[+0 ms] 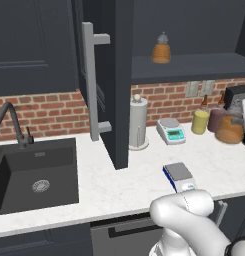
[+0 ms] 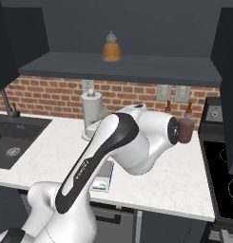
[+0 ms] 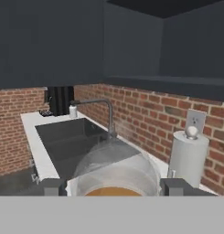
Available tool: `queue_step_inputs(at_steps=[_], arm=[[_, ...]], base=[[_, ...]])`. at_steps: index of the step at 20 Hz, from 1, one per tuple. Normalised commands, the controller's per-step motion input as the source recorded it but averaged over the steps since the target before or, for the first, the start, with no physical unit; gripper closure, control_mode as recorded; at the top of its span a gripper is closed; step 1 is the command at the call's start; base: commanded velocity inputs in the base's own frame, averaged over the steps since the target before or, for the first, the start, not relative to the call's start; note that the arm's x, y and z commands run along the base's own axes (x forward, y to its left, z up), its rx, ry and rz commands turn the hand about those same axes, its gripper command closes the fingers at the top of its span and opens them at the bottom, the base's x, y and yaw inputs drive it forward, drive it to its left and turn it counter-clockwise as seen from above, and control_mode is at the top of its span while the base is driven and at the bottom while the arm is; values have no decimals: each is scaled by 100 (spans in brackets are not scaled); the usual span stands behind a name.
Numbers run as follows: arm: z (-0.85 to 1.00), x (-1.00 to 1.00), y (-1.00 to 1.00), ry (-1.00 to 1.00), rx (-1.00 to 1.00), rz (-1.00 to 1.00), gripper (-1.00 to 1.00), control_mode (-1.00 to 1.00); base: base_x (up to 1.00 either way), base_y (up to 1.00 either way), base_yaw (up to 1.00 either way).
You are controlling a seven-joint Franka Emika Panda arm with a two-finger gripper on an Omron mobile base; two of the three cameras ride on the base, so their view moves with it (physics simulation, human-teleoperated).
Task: Pick the honey bottle and place it on the digital scale for weighing, and close the cabinet.
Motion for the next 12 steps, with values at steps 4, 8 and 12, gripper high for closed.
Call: queue_step_inputs(at_steps=[4, 8, 12], arm=[[-34, 0, 2, -17, 1, 27, 100, -100], [-36, 0, 10, -14, 1, 12, 100, -100], [-46, 0, 26, -2, 0, 8, 100, -100]], base=[[0, 0, 0], [0, 0, 0], [0, 0, 0]])
